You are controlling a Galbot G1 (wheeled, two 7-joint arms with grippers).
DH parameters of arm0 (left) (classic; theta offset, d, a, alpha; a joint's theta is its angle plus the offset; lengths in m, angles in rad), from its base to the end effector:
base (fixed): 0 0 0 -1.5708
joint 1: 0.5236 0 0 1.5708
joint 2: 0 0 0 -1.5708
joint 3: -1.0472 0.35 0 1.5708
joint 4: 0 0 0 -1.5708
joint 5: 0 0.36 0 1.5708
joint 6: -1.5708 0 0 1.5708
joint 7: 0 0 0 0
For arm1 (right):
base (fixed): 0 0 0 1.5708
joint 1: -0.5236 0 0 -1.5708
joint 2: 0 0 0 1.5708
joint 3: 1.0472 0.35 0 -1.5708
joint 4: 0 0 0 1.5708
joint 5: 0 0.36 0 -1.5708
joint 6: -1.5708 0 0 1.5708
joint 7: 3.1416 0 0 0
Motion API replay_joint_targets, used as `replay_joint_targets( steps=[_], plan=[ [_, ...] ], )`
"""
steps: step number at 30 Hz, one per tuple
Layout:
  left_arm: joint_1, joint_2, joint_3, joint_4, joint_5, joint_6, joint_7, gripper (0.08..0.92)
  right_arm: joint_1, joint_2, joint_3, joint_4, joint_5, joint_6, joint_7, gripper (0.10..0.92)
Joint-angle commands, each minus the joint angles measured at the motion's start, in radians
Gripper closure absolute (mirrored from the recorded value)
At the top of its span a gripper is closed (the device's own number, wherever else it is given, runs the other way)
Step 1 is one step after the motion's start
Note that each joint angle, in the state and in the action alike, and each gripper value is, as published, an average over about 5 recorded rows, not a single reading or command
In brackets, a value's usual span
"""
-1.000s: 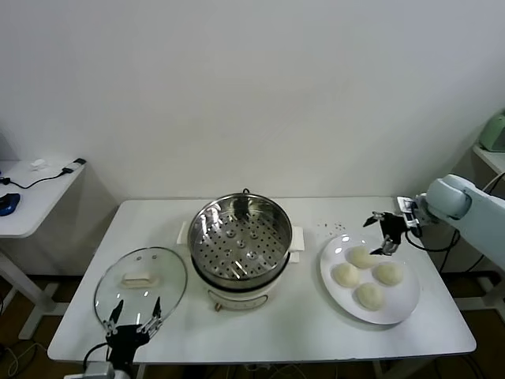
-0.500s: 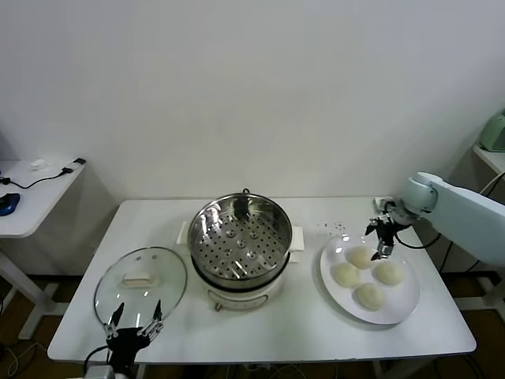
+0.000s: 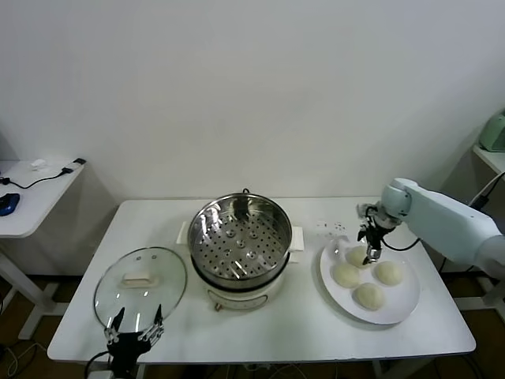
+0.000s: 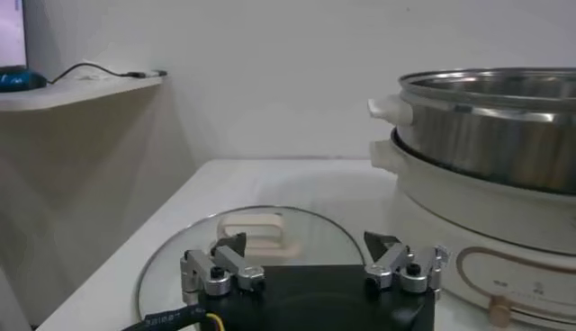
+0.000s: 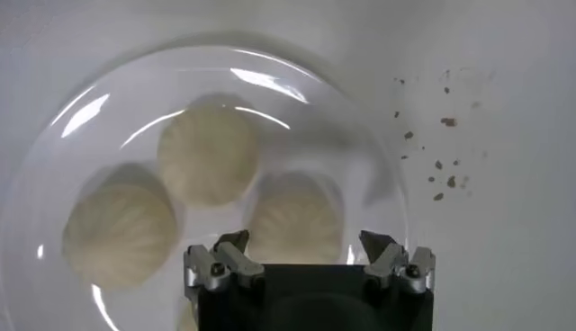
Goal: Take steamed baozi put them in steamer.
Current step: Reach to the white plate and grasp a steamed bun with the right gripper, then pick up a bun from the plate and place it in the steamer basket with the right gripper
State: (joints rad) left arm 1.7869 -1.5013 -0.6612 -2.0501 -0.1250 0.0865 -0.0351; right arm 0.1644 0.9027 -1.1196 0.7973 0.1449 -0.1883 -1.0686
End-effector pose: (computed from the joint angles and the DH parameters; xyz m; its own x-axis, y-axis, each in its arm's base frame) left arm 0.1121 0.0565 -0.3466 -0.9364 -0.1240 0.3282 -0.1194 0.9923 0.0342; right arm 0.5845 -0.1710 -0.2394 -0.0791 -0.0473 0.9957 -0.9928 0.0942 -0.0744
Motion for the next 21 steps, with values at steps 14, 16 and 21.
replay_joint_targets(
  steps=[14,16,21],
  plan=[
    [0.019,-0.006,0.014,-0.010,0.021,-0.001,-0.008,0.177,0.045,-0.039,-0.003,0.100,-0.026,0.040,-0.013,0.373],
    [0.023,-0.010,0.019,-0.016,0.028,0.001,-0.007,0.177,0.119,-0.059,-0.044,0.147,-0.020,0.065,-0.034,0.378],
    [0.041,-0.005,0.024,-0.034,0.030,0.001,-0.011,0.177,0.439,-0.077,-0.271,0.314,0.091,0.122,-0.091,0.380]
  ],
)
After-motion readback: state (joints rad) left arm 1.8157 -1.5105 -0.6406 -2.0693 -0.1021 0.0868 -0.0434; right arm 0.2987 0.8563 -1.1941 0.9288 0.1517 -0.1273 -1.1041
